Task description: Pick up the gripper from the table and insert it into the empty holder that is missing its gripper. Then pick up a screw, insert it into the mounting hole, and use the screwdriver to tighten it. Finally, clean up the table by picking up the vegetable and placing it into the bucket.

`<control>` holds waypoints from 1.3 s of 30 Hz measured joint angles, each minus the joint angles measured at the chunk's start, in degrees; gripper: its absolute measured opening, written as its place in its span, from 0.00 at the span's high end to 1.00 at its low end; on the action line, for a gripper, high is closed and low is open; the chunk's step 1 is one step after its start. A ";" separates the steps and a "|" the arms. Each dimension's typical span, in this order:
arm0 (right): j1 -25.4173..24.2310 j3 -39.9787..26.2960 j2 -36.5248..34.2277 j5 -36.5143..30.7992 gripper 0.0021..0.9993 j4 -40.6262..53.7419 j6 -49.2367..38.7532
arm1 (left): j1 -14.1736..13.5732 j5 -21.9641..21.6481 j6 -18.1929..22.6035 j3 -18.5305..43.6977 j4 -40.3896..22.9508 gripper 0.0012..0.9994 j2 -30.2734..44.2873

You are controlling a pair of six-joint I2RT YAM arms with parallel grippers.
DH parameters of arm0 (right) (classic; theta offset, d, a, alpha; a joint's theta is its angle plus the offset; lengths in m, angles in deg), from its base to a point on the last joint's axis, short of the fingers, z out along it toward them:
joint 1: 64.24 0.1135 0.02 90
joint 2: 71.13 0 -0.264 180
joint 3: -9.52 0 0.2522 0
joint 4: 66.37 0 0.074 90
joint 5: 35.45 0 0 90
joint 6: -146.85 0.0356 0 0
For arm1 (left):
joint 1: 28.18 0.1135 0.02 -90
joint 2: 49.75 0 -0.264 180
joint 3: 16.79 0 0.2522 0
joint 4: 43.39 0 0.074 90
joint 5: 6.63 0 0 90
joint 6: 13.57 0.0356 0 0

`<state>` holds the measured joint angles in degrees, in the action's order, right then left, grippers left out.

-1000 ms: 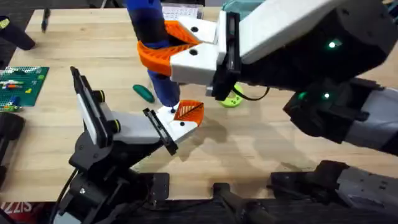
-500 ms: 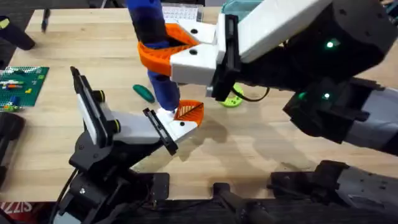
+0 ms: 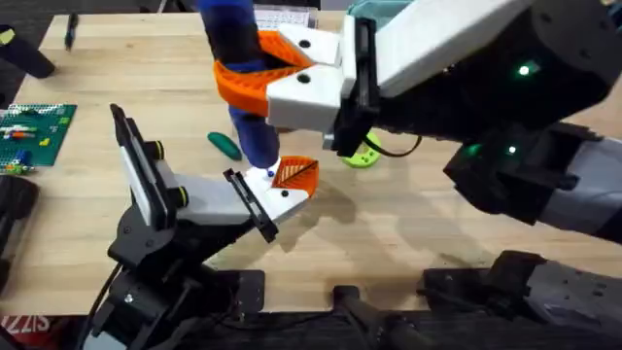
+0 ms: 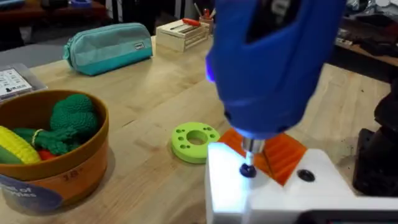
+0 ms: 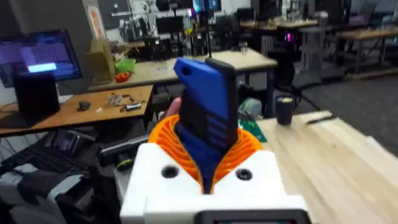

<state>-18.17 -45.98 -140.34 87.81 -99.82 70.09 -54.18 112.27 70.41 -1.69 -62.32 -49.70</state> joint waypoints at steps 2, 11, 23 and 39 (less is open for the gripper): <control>-0.02 0.00 0.00 0.00 0.95 0.13 0.04 | 0.00 0.00 0.00 0.00 0.00 0.99 -0.02; -0.02 0.00 0.00 0.00 0.95 0.54 0.04 | 0.00 0.00 0.00 0.00 0.00 0.99 0.00; -0.02 0.00 0.00 -0.09 0.95 2.28 0.04 | 0.00 0.00 0.00 0.00 0.00 0.99 0.00; -0.02 0.00 0.00 -0.22 0.95 2.41 0.04 | 0.00 0.00 -0.02 0.00 0.00 0.99 0.00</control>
<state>-18.19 -45.98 -140.34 87.59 -97.41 70.13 -54.18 112.28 70.39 -1.69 -62.32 -49.70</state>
